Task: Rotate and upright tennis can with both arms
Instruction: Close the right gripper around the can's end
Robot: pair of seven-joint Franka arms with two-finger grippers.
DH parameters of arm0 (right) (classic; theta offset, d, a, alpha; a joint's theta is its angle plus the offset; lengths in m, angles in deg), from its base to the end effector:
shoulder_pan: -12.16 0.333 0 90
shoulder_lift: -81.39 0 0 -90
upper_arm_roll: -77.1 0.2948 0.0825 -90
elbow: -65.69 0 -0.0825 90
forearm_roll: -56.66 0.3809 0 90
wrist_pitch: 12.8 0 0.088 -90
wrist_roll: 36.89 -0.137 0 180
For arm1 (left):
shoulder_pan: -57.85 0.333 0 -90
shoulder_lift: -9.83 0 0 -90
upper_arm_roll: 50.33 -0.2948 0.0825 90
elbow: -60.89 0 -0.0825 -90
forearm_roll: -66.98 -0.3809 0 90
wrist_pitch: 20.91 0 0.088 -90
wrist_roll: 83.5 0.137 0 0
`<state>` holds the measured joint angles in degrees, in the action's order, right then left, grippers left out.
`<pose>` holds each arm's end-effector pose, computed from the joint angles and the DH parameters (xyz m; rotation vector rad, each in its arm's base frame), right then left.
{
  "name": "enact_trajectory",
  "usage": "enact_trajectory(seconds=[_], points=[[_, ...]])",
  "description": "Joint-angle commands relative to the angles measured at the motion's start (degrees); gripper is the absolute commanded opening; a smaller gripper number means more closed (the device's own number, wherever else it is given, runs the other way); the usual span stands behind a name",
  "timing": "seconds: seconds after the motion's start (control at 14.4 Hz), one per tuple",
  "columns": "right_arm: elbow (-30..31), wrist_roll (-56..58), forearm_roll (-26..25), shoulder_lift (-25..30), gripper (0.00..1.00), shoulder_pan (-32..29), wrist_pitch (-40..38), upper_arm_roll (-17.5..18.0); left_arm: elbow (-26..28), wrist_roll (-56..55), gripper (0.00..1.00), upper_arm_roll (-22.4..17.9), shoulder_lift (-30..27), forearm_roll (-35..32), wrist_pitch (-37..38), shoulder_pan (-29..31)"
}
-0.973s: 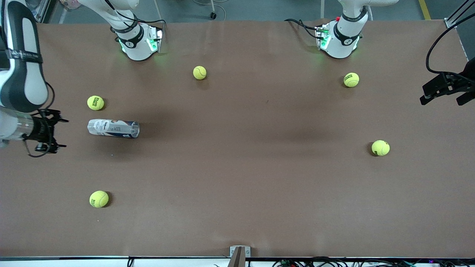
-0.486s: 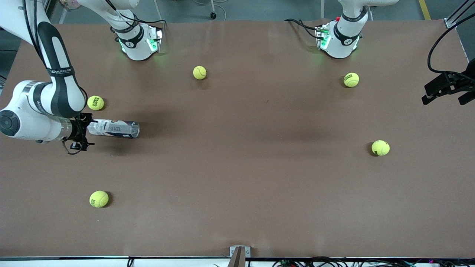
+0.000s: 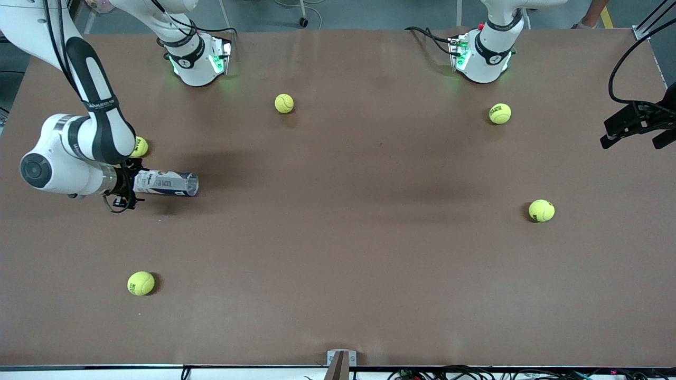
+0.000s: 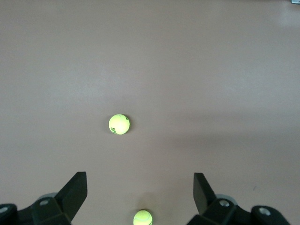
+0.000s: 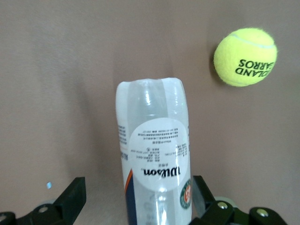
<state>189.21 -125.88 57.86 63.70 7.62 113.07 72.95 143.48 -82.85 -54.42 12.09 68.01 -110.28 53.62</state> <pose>0.5139 -0.0787 0.1886 1.9257 -2.2344 -0.2958 0.5645 -0.0047 0.6111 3.1243 -0.0232 0.1236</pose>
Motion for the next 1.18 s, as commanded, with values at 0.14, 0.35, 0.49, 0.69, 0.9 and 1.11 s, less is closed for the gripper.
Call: enact_trajectory(seconds=[0.14, 0.35, 0.49, 0.69, 0.9, 1.11], points=[[4.4, -0.7, 1.1, 1.3, 1.0, 1.3, 2.7, 0.2, 0.2, 0.8, 1.0, 0.0, -0.9, -0.7, 0.3, 0.2], [6.7, -0.6, 1.1, 1.1, 1.0, 1.5, 5.3, 0.3, 0.2, 0.8, 1.0, 0.0, -0.9, -0.7, 0.2, 0.2], [8.4, -0.6, 1.2, 0.6, 1.0, 1.8, 9.0, 0.3, 0.2, 0.8, 1.0, 0.0, -0.9, -0.7, 0.3, 0.2], [9.4, -0.1, 1.1, -0.3, 0.99, 1.9, 10.7, 0.3, 0.2, 0.8, 1.0, 0.0, -0.9, -0.7, 0.2, 0.1], [9.5, 0.0, 1.1, -1.5, 0.97, 2.6, 11.2, 0.3, 0.2, 0.8, 1.0, 0.0, -0.8, -0.7, 0.2, 0.2], [9.4, 0.0, 1.1, -2.0, 0.87, 3.4, 11.9, 0.3, 0.2, 0.8, 1.0, 0.0, -0.8, -0.7, 0.2, 0.2]])
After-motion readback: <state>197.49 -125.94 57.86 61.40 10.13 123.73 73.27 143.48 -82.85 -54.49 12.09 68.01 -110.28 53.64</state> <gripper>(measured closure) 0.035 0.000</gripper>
